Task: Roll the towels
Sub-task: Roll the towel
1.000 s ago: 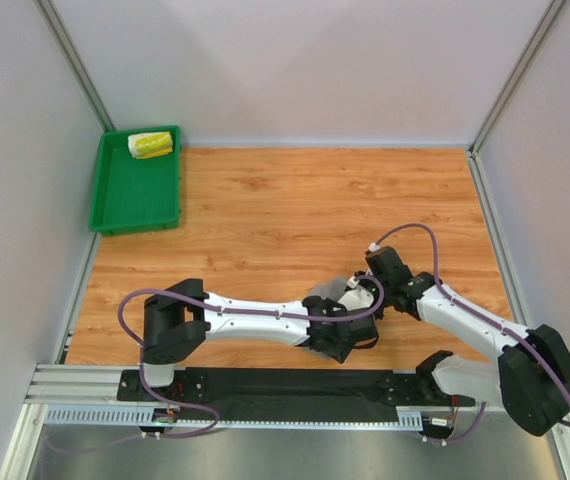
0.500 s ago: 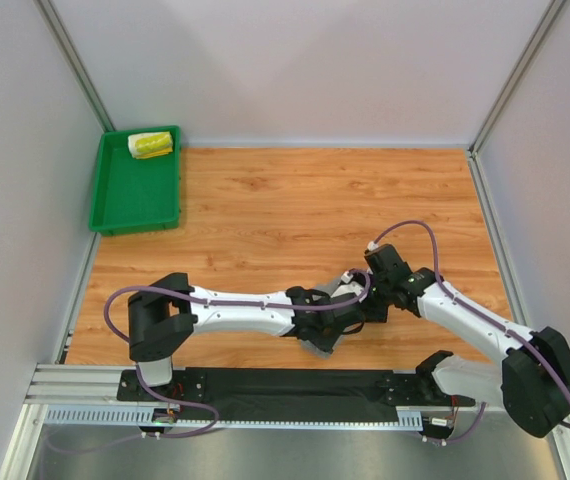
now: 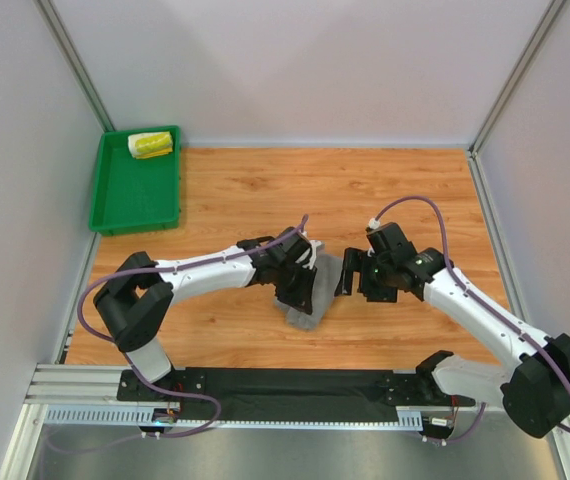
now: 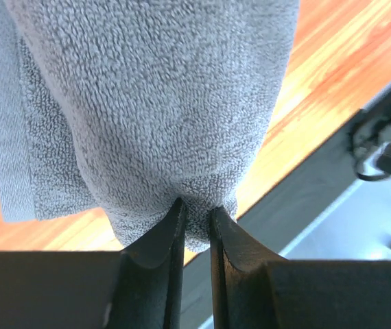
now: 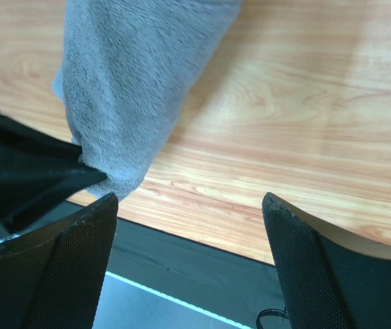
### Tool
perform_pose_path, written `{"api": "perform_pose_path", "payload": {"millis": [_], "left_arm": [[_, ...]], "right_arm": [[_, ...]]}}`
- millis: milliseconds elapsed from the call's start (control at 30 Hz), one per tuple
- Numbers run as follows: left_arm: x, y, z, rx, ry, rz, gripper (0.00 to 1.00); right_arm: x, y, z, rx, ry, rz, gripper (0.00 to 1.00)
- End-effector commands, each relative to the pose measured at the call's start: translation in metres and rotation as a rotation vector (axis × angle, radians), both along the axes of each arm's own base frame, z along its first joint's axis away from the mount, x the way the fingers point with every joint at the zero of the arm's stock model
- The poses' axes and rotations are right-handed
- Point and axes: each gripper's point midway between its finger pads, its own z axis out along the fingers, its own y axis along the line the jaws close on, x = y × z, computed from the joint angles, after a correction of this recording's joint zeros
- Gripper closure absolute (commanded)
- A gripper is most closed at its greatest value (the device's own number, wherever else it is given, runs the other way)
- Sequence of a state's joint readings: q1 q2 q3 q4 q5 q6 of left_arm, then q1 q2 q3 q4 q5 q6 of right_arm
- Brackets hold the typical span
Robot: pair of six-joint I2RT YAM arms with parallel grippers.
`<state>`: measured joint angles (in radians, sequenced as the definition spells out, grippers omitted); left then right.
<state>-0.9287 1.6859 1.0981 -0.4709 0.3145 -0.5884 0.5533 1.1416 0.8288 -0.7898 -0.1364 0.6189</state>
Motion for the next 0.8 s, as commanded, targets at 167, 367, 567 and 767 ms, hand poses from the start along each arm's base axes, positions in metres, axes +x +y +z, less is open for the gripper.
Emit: {"api": "perform_pose_path", "payload": {"millis": [167, 367, 567, 767], "left_arm": [[0.01, 0.011, 0.003, -0.19, 0.29, 0.038, 1.0], [0.038, 0.037, 0.006, -0.26, 0.368, 0.127, 1.0], [0.054, 0.059, 0.002, -0.304, 0.439, 0.176, 1.0], [0.068, 0.082, -0.014, -0.349, 0.513, 0.233, 1.0]], "right_arm": [[0.009, 0.016, 0.035, 0.132, -0.098, 0.061, 0.12], [0.015, 0.037, 0.022, 0.221, -0.061, 0.06, 0.12], [0.04, 0.057, 0.02, 0.261, -0.077, 0.06, 0.11], [0.074, 0.082, 0.022, 0.326, -0.128, 0.068, 0.11]]}}
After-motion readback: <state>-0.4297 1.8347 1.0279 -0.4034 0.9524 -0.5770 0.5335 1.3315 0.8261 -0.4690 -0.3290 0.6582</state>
